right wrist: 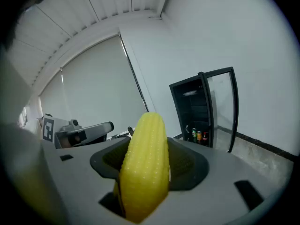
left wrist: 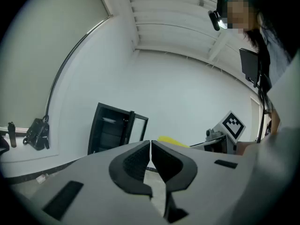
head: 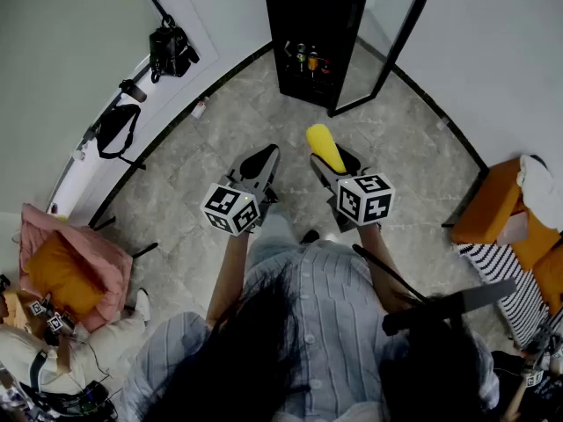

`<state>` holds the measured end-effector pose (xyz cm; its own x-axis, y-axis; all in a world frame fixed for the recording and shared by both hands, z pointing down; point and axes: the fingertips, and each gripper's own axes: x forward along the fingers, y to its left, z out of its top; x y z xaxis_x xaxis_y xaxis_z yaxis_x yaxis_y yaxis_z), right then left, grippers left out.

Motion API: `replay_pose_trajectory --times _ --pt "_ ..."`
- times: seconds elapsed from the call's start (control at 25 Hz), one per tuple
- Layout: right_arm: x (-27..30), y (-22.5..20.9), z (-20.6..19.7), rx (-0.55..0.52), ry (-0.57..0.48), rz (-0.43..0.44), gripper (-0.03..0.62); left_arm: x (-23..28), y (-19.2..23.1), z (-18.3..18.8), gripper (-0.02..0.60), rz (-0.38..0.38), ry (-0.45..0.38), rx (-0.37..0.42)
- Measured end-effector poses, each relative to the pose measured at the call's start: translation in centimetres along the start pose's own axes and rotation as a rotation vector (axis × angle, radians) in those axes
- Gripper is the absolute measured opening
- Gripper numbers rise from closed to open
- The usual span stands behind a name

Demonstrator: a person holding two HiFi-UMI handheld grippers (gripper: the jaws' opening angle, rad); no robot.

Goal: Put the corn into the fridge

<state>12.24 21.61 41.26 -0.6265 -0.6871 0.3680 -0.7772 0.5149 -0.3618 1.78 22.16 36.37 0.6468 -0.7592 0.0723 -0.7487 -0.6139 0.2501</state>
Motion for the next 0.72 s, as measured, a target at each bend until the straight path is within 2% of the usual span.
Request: replay_pose_trajectory --times 0.4,0.72 --pt "1.0 -0.5 -0.3 0.048 -0.004 0.032 0.255 0.8 0.1 -1.1 0.015 -0.014 0.047 -0.014" --pt "3.7 -1.2 0.7 0.071 0.01 0.03 0.255 2.9 2.6 -0.9 0.015 -0.04 0.072 -0.035"
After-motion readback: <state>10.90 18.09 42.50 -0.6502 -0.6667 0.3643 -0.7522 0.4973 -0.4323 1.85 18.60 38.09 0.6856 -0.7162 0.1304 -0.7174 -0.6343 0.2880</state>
